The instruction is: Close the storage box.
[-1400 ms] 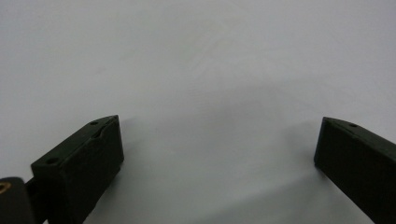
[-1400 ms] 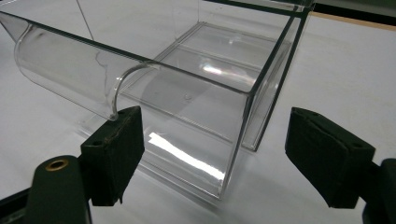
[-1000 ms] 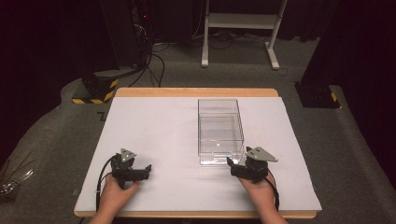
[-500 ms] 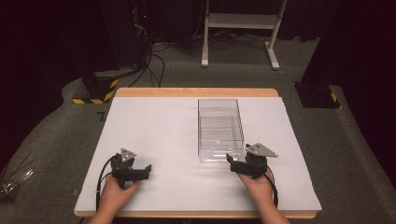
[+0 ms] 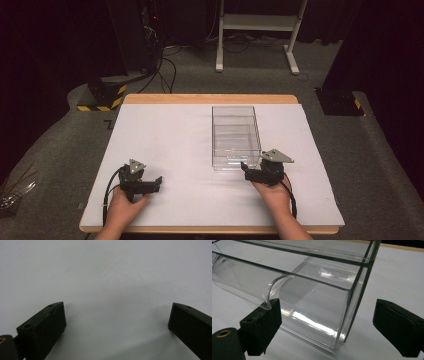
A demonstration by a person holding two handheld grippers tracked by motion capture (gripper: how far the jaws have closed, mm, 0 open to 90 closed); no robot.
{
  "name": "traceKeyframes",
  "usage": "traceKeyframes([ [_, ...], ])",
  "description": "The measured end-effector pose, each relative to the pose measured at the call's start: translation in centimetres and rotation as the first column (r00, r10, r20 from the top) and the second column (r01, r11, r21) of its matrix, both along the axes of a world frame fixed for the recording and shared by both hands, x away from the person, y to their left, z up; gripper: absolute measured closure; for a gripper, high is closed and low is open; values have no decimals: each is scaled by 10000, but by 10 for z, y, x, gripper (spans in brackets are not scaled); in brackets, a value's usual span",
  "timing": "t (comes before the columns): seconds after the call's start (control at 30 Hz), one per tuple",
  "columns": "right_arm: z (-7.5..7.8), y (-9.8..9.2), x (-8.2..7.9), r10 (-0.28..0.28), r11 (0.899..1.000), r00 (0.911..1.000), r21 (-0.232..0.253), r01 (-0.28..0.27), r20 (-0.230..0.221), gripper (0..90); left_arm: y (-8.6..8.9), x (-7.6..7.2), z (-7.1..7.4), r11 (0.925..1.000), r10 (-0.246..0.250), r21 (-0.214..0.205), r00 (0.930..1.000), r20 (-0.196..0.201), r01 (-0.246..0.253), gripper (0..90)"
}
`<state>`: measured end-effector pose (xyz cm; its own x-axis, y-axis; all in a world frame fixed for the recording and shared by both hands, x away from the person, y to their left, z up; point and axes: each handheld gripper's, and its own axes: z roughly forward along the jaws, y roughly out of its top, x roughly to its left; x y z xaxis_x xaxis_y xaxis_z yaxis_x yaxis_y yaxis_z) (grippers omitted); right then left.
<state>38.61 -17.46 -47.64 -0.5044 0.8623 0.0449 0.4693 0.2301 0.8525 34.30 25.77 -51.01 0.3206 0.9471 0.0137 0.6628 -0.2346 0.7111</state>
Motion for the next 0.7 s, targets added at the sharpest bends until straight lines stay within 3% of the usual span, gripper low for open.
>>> traceKeyframes([
  [0.7, -1, 2, 25, -496, 9987, 9987, 147, 494, 99, 91, 0, 0, 0, 10000, 9, -24, 10000, -11, -9, 17],
])
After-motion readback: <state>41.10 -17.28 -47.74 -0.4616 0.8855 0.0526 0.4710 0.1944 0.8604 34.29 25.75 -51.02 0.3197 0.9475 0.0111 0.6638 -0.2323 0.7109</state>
